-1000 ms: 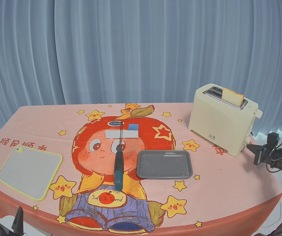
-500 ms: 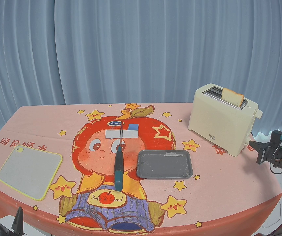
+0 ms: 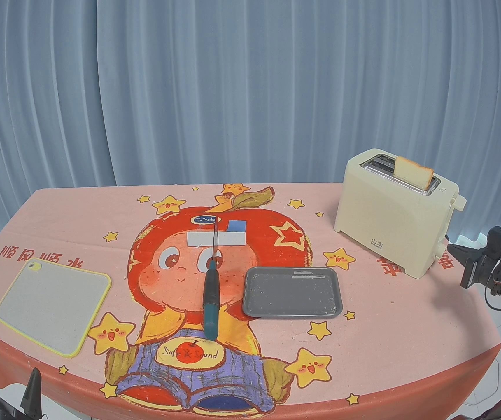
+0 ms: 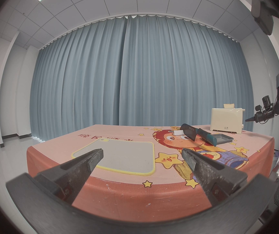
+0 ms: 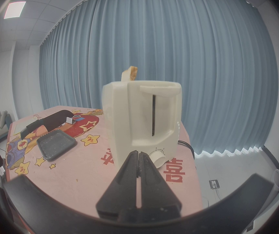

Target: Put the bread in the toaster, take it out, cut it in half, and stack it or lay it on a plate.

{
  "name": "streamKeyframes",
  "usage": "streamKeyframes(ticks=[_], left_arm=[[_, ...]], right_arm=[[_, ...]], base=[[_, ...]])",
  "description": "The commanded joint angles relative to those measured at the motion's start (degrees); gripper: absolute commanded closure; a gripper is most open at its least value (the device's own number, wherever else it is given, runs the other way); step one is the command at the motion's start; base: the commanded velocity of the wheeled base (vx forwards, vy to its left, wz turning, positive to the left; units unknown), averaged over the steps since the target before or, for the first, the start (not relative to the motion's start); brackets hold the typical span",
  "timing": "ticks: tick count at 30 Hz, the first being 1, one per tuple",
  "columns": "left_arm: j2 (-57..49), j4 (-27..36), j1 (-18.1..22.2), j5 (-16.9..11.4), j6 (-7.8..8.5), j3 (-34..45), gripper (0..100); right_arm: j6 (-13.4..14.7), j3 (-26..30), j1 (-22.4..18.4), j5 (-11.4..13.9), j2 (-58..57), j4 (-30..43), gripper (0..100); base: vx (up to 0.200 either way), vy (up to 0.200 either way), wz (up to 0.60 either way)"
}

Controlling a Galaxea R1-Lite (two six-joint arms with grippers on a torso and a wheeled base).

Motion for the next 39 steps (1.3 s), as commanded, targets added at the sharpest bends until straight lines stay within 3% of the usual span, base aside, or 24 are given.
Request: streamKeyframes(ticks=[1, 39], left_arm=[[-0.31, -0.01, 0.00, 0.03, -0.01, 1.01, 0], [-0.31, -0.01, 0.00, 0.03, -0.01, 1.01, 0]], right_arm=[[0.03, 0.01, 0.27, 0.01, -2.23, -0.05, 100], [-0.06, 0.45, 3.26, -0.08, -13.30, 0.13, 100]], base=[[0.000, 0.000, 0.00], [0.000, 0.000, 0.00]])
